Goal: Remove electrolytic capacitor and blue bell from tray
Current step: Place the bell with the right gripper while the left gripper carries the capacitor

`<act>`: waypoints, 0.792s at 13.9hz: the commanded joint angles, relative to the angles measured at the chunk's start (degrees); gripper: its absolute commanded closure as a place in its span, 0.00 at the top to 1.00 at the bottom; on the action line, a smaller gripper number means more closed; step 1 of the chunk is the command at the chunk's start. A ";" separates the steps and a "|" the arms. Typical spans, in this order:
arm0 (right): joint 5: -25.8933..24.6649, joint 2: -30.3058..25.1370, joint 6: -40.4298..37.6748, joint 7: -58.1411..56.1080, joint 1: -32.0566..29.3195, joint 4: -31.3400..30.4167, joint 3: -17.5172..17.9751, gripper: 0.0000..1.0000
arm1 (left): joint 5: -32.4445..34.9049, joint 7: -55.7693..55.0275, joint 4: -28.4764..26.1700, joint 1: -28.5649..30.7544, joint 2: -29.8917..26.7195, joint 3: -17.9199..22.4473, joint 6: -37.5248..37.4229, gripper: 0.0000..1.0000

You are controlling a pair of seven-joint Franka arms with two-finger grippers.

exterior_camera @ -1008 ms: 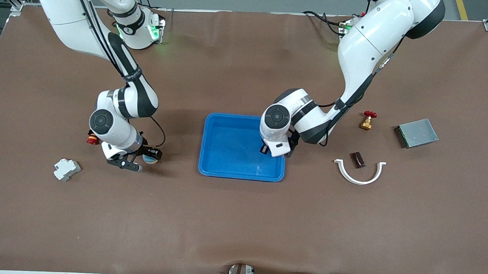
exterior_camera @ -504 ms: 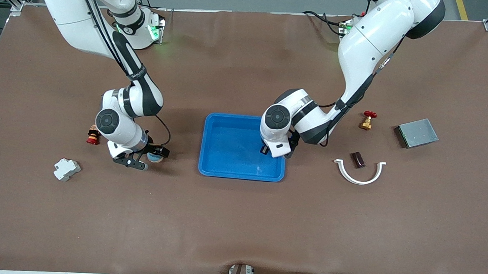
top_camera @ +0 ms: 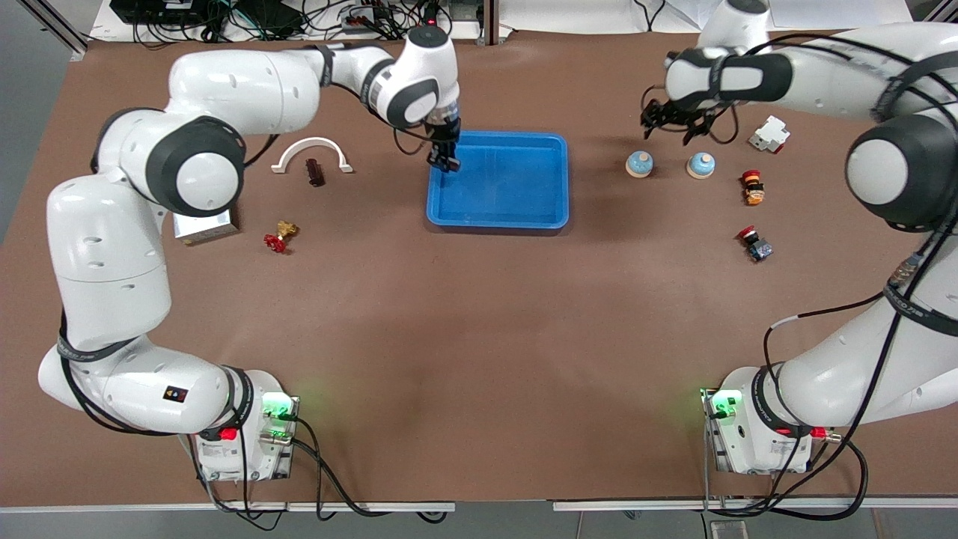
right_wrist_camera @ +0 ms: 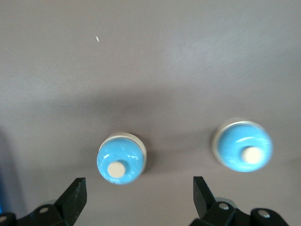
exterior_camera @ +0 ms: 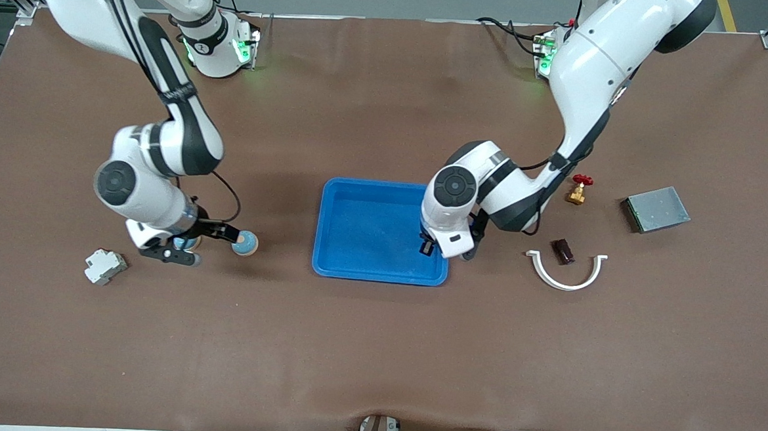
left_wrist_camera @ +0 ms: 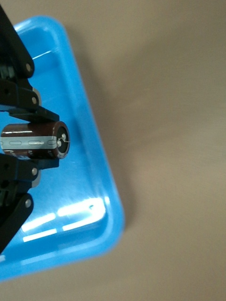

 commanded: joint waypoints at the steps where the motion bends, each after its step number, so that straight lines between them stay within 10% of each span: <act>1: -0.21 -4.71 -3.98 -6.14 -2.16 0.41 0.52 1.00 | 1.33 5.21 -1.11 3.37 -4.87 -0.09 -2.92 0.00; 6: -4.96 -5.85 -21.03 -5.98 -2.78 11.13 0.52 1.00 | 1.33 13.56 -0.23 9.87 -8.22 -0.17 -3.27 0.00; 11: -6.36 -11.04 -22.10 -6.51 -2.96 11.32 0.52 1.00 | 1.33 21.91 1.53 16.29 -8.22 -0.09 -3.27 0.00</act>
